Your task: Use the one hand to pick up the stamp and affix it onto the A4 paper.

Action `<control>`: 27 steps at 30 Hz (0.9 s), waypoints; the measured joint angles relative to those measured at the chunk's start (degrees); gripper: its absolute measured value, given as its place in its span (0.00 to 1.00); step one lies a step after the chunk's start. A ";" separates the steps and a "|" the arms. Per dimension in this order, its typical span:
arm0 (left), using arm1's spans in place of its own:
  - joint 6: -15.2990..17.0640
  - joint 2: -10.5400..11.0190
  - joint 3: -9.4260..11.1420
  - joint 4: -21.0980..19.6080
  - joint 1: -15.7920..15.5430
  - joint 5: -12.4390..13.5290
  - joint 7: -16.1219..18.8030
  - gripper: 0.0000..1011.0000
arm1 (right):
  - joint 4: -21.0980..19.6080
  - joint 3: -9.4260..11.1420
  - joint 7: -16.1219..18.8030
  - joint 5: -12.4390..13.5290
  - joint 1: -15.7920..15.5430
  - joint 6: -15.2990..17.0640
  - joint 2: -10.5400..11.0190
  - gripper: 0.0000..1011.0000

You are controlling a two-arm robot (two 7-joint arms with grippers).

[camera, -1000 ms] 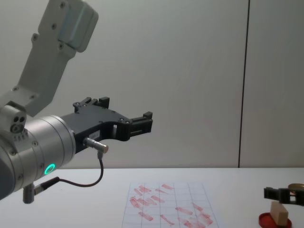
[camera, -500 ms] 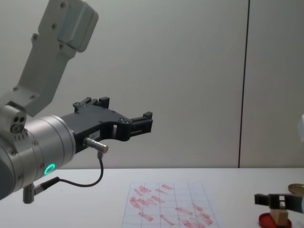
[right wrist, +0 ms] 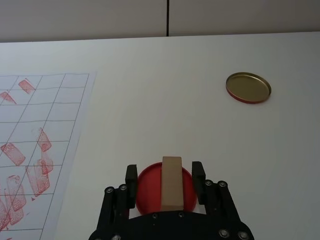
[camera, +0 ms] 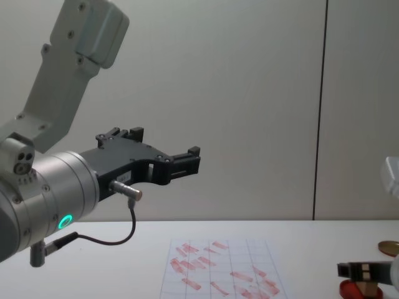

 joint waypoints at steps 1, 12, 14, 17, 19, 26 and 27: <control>0.00 0.00 0.00 0.00 0.00 0.00 0.00 0.98 | 0.02 0.00 -0.12 -0.05 0.02 0.13 -0.02 0.67; 0.00 0.00 0.00 0.00 0.00 0.00 0.00 0.98 | 0.03 0.22 -2.36 -0.49 0.29 1.57 -0.33 0.31; 0.00 0.00 0.00 0.00 0.00 0.00 0.00 0.98 | 0.01 0.28 -2.74 -0.52 0.35 1.70 -0.40 0.25; 0.00 0.00 0.00 0.00 0.00 0.00 0.00 0.98 | 0.01 0.38 -3.15 -0.53 0.42 1.80 -0.50 0.21; 0.00 0.00 0.00 0.00 0.00 0.00 0.00 0.98 | 0.02 0.41 -3.31 -0.53 0.49 1.83 -0.55 0.21; 0.00 0.00 0.00 0.00 0.00 0.00 0.00 0.98 | 0.62 0.53 -3.57 -0.54 0.68 1.72 -0.75 0.21; 0.00 0.00 0.00 0.00 0.00 0.00 0.00 0.98 | 0.70 0.54 -3.57 -0.54 0.69 1.69 -0.76 0.21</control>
